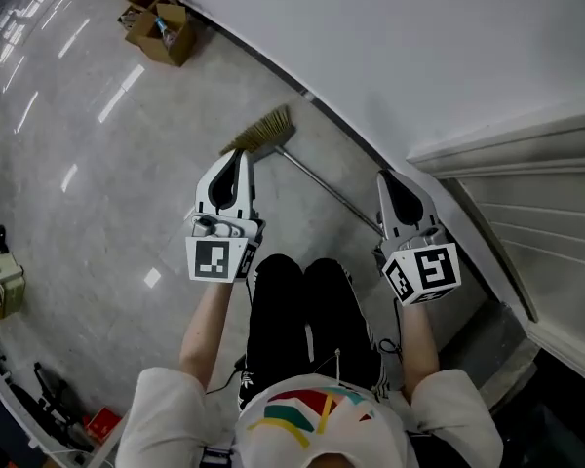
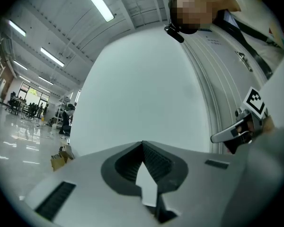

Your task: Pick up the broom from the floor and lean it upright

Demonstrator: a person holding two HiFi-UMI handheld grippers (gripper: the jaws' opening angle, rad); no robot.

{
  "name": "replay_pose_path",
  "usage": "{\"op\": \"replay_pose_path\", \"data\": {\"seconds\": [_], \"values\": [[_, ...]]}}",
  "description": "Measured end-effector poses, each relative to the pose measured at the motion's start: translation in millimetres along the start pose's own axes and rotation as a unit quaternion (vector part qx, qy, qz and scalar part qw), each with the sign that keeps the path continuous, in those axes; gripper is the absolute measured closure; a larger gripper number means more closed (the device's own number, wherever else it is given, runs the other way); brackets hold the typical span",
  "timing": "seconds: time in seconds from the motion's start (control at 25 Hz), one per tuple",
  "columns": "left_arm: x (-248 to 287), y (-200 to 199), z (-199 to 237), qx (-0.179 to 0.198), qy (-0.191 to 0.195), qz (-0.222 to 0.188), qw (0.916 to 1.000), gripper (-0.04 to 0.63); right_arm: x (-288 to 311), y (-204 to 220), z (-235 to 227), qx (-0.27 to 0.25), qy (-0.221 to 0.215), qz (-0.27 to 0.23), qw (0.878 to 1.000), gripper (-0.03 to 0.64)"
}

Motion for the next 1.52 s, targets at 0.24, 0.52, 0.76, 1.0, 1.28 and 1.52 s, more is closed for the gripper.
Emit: {"op": "replay_pose_path", "data": {"seconds": [0.24,0.52,0.76,1.0,1.28,1.52], "values": [[8,152,29,0.001,0.031,-0.015,0.9994,0.540,63,137,-26,0.023,-0.014,-0.024,0.999,0.603],[29,258,29,0.011,0.129,0.021,0.9913,0.421,76,225,-50,0.041,0.001,-0.024,0.999,0.603],[71,366,-36,0.096,0.416,0.239,0.8719,0.393,50,260,-73,0.034,0.007,-0.003,0.999,0.603],[84,468,-107,0.198,0.603,0.402,0.6593,0.393,17,290,-98,0.020,0.044,0.024,0.999,0.603],[81,535,-154,0.294,0.667,0.449,0.5171,0.394,-3,337,-119,0.042,0.064,0.058,0.995,0.603],[84,563,-160,0.334,0.654,0.496,0.4632,0.396,4,347,-117,0.050,0.056,0.062,0.995,0.603]]}}
Point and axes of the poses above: the fingertips, and each gripper's own axes: x forward along the fingers, z to its left, y out of its underside, the point moved 9 cm from there along -x, backward along the fingers, and after that the axes turned 10 degrees about y, right-handed, at the moved point
